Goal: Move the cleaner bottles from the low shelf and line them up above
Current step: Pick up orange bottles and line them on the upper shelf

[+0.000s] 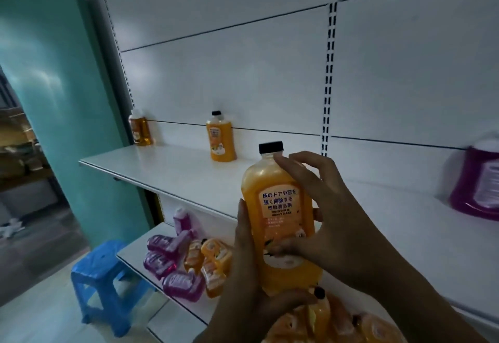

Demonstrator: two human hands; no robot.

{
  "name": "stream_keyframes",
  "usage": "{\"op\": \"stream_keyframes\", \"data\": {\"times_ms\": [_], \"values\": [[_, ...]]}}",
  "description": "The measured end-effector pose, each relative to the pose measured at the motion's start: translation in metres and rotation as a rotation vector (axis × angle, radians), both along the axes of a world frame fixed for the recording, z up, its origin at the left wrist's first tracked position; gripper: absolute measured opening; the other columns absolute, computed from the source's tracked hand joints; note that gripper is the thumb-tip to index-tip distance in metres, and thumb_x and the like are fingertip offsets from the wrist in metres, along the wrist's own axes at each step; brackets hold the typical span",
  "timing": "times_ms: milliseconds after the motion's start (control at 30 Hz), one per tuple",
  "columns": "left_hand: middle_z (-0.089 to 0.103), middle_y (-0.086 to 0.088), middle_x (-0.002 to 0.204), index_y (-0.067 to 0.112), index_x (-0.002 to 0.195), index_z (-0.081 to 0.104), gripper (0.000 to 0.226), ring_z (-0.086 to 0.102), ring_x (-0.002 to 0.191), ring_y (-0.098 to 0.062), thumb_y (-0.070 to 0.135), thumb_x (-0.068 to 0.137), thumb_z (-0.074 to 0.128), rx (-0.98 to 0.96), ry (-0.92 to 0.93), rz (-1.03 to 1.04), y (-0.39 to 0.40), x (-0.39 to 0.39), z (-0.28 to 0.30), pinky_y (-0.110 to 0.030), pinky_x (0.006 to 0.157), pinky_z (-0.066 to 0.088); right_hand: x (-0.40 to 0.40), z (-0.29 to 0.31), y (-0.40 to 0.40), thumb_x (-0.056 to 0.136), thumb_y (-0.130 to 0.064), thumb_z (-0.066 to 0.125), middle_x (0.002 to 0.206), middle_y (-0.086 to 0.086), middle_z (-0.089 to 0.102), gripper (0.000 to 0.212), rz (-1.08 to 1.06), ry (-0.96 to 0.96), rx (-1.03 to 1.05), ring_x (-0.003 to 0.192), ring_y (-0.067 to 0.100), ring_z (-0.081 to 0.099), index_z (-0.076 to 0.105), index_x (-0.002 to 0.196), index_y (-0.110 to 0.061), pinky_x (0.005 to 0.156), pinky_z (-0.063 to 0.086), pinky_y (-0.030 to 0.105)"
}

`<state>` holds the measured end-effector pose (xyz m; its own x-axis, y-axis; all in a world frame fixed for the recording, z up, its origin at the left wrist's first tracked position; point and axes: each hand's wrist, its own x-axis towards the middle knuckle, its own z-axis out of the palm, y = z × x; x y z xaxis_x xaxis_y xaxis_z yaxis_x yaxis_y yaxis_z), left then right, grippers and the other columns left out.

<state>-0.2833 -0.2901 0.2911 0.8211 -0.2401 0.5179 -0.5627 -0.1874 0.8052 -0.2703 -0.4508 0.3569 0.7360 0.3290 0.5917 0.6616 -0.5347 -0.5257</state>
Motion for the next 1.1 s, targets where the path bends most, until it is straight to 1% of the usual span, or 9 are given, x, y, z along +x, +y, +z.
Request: {"op": "stream_keyframes", "data": {"times_ms": [100, 200, 367, 567, 667, 800, 900, 1000, 1100], "values": [[0.004, 0.063, 0.127, 0.075, 0.119, -0.027, 0.116, 0.017, 0.126, 0.031, 0.078, 0.053, 0.068, 0.081, 0.039, 0.046, 0.016, 0.032, 0.004, -0.003, 0.101, 0.03, 0.028, -0.003, 0.019, 0.06, -0.047, 0.085, 0.135, -0.037, 0.006, 0.109, -0.034, -0.046, -0.019, 0.112, -0.036, 0.018, 0.002, 0.124, -0.079, 0.08, 0.041, 0.0], [0.011, 0.065, 0.122, 0.067, 0.127, -0.028, 0.122, 0.022, 0.123, 0.032, 0.054, 0.063, 0.075, 0.095, 0.056, 0.019, 0.043, 0.064, 0.005, 0.005, 0.09, 0.031, 0.055, -0.006, 0.039, 0.063, -0.043, 0.084, 0.139, -0.031, 0.005, 0.11, -0.063, -0.087, -0.03, 0.115, -0.034, 0.017, 0.002, 0.129, -0.075, 0.08, 0.038, -0.007], [0.014, 0.06, 0.128, 0.072, 0.124, -0.026, 0.119, 0.027, 0.127, 0.025, 0.046, 0.069, 0.076, 0.145, 0.018, -0.11, 0.098, 0.122, -0.002, -0.001, 0.093, 0.037, 0.096, -0.002, 0.083, 0.068, -0.038, 0.084, 0.139, -0.027, 0.011, 0.099, -0.099, -0.044, -0.081, 0.113, -0.001, 0.046, 0.018, 0.137, -0.064, 0.088, 0.053, 0.013], [0.015, 0.044, 0.137, 0.064, 0.127, -0.033, 0.121, 0.031, 0.127, 0.021, 0.052, 0.069, 0.072, 0.294, -0.054, -0.223, 0.163, 0.2, -0.002, -0.013, 0.105, 0.037, 0.146, -0.007, 0.153, 0.076, -0.021, 0.08, 0.145, -0.02, 0.015, 0.089, -0.203, -0.066, -0.055, 0.119, -0.003, 0.039, 0.027, 0.143, -0.045, 0.089, 0.052, 0.014], [0.03, 0.022, 0.149, 0.058, 0.131, -0.033, 0.119, 0.045, 0.128, 0.001, 0.063, 0.069, 0.067, 0.39, -0.057, -0.207, 0.175, 0.231, 0.0, -0.03, 0.106, 0.045, 0.17, -0.011, 0.173, 0.077, -0.017, 0.08, 0.146, -0.017, 0.015, 0.088, -0.311, -0.061, -0.067, 0.118, 0.0, 0.039, 0.028, 0.143, -0.042, 0.089, 0.051, 0.012], [0.028, 0.006, 0.155, 0.049, 0.13, -0.04, 0.125, 0.048, 0.131, -0.013, 0.051, 0.075, 0.073, 0.524, -0.134, -0.159, 0.174, 0.274, 0.007, -0.034, 0.105, 0.047, 0.211, -0.013, 0.179, 0.077, -0.011, 0.079, 0.145, -0.013, 0.017, 0.087, -0.399, -0.07, -0.062, 0.117, 0.004, 0.039, 0.028, 0.139, -0.043, 0.083, 0.045, 0.002], [0.028, -0.001, 0.155, 0.037, 0.137, -0.034, 0.117, 0.046, 0.132, -0.019, 0.051, 0.081, 0.067, 0.606, -0.149, -0.133, 0.174, 0.302, 0.009, -0.035, 0.105, 0.044, 0.241, -0.015, 0.178, 0.078, -0.008, 0.077, 0.147, -0.008, 0.017, 0.083, -0.472, -0.094, -0.112, 0.114, 0.008, 0.042, 0.031, 0.141, -0.036, 0.083, 0.046, 0.006], [0.034, -0.005, 0.152, 0.024, 0.152, -0.011, 0.103, 0.041, 0.133, -0.023, 0.054, 0.085, 0.062, 0.745, -0.226, 0.019, 0.177, 0.325, 0.004, -0.041, 0.109, 0.037, 0.273, -0.022, 0.168, 0.077, -0.005, 0.074, 0.149, 0.001, 0.018, 0.081, -0.52, -0.143, -0.148, 0.117, 0.019, 0.048, 0.032, 0.143, -0.029, 0.088, 0.051, 0.02], [0.037, -0.002, 0.151, 0.022, 0.152, 0.009, 0.089, 0.036, 0.136, -0.022, 0.056, 0.086, 0.058, 0.8, -0.132, 0.063, 0.177, 0.333, -0.001, -0.04, 0.113, 0.028, 0.312, -0.026, 0.152, 0.074, -0.007, 0.072, 0.15, 0.007, 0.021, 0.083, -0.574, -0.157, -0.186, 0.123, 0.028, 0.047, 0.03, 0.142, -0.028, 0.094, 0.051, 0.037]]}}
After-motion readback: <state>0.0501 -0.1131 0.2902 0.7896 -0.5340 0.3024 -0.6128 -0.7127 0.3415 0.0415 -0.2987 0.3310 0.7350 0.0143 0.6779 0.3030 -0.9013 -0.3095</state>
